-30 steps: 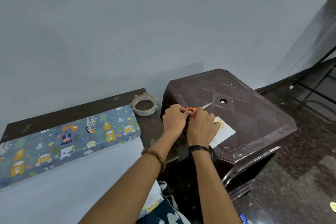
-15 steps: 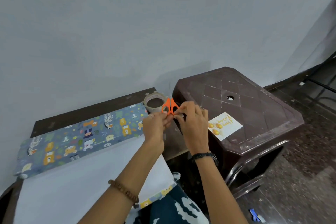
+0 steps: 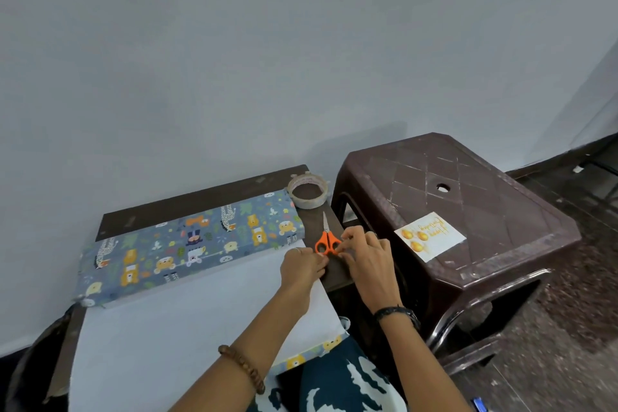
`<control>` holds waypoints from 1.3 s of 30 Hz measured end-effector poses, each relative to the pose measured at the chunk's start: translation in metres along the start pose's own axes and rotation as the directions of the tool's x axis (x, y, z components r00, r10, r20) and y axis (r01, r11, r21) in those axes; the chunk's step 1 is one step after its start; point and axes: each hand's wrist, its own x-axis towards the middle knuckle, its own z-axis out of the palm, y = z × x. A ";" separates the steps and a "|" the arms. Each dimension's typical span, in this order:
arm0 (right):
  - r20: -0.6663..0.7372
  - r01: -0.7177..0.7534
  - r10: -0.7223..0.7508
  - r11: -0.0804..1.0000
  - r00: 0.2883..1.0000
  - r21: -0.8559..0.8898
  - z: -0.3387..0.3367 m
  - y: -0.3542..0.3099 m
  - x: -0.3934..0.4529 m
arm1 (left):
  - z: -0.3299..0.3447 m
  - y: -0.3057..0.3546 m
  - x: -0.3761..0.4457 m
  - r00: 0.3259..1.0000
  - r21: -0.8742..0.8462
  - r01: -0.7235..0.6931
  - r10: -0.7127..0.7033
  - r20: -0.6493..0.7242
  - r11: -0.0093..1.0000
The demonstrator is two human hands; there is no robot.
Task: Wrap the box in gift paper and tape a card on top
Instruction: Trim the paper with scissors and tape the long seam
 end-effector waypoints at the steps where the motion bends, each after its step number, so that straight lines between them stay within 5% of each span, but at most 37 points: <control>1: 0.000 0.011 -0.011 1.000 1.000 -0.008 0.002 0.001 0.000 | -0.002 0.001 0.000 0.999 0.056 -0.035 0.035 0.003 0.998; 7: -0.092 0.073 -0.074 0.997 0.993 -0.012 0.006 -0.018 0.008 | -0.027 0.013 -0.013 0.903 0.356 -0.427 0.414 0.118 0.831; 10: -0.071 0.163 -0.161 0.986 0.984 0.022 0.011 -0.044 0.023 | -0.064 0.010 -0.017 0.780 0.597 -0.583 0.584 0.224 0.551; 13: 0.009 0.341 -0.342 0.938 0.940 0.059 0.027 -0.080 0.041 | -0.115 -0.009 -0.013 0.730 0.799 -0.562 0.581 0.358 0.213; 18: 0.152 0.593 -0.620 0.783 0.770 0.190 0.046 -0.143 0.065 | -0.164 -0.024 -0.003 0.751 0.850 -0.527 0.456 0.478 -0.023; 23: 0.502 0.742 -0.654 0.669 0.566 0.036 0.078 -0.153 0.070 | -0.181 -0.041 0.013 0.649 0.741 -0.672 0.488 0.584 0.007; 39: 0.574 0.811 -0.650 0.584 0.498 -0.042 0.096 -0.141 0.078 | -0.188 -0.049 0.019 0.586 0.686 -0.726 0.559 0.586 0.041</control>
